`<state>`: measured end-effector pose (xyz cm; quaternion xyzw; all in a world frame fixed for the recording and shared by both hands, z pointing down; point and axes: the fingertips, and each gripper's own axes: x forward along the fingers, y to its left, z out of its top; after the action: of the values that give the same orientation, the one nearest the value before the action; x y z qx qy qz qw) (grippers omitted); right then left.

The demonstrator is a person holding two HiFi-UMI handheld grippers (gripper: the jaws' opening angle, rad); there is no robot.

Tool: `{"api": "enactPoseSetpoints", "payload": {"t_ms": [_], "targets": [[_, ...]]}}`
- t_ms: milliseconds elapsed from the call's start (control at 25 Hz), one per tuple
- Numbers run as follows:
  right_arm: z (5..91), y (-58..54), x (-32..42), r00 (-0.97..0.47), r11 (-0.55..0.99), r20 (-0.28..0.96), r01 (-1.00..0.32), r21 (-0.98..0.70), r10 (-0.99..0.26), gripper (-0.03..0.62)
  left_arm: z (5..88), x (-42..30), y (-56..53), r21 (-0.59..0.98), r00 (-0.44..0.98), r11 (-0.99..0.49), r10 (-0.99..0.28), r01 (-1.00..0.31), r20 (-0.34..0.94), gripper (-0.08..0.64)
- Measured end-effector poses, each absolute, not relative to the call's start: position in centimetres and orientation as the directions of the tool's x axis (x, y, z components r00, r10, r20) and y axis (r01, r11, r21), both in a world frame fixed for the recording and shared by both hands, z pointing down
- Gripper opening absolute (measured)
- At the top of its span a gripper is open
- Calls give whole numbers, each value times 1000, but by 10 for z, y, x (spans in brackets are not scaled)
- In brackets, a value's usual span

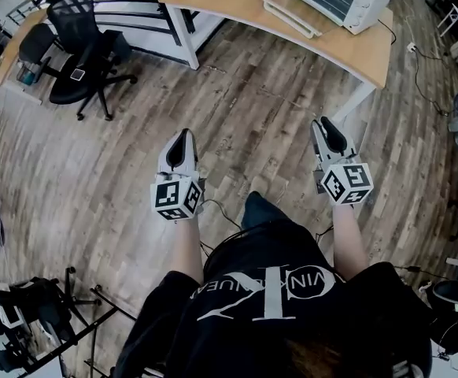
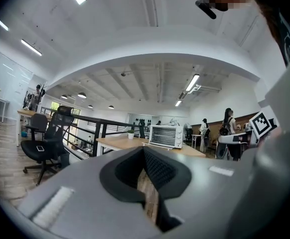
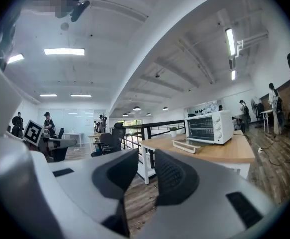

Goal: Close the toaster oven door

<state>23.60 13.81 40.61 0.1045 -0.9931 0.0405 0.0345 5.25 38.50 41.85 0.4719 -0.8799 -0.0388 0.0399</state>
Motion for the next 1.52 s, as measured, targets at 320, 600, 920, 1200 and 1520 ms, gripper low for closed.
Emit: {"api": "enactPoseSetpoints", "payload": {"t_ms": [320,600,920,1200,1520], "targets": [[408,86,191,-968,966,91,-243,-83,-236,66,417,2,329,109,-524,526,-850,-844,44,9],[412,45,159,-960,959,108,-267,-94,-256,66,417,-38,284,108,-508,511,-859,-853,61,10],[418,-1,116,-956,953,105,-285,-100,-274,66,418,-85,236,106,-495,498,-867,-861,56,9],[415,-17,92,-956,955,104,-285,-88,-275,66,420,-110,210,114,-483,485,-875,-867,49,9],[421,-27,93,-944,944,125,-316,-91,-304,66,419,-118,176,106,-428,431,-902,-896,51,11]]}}
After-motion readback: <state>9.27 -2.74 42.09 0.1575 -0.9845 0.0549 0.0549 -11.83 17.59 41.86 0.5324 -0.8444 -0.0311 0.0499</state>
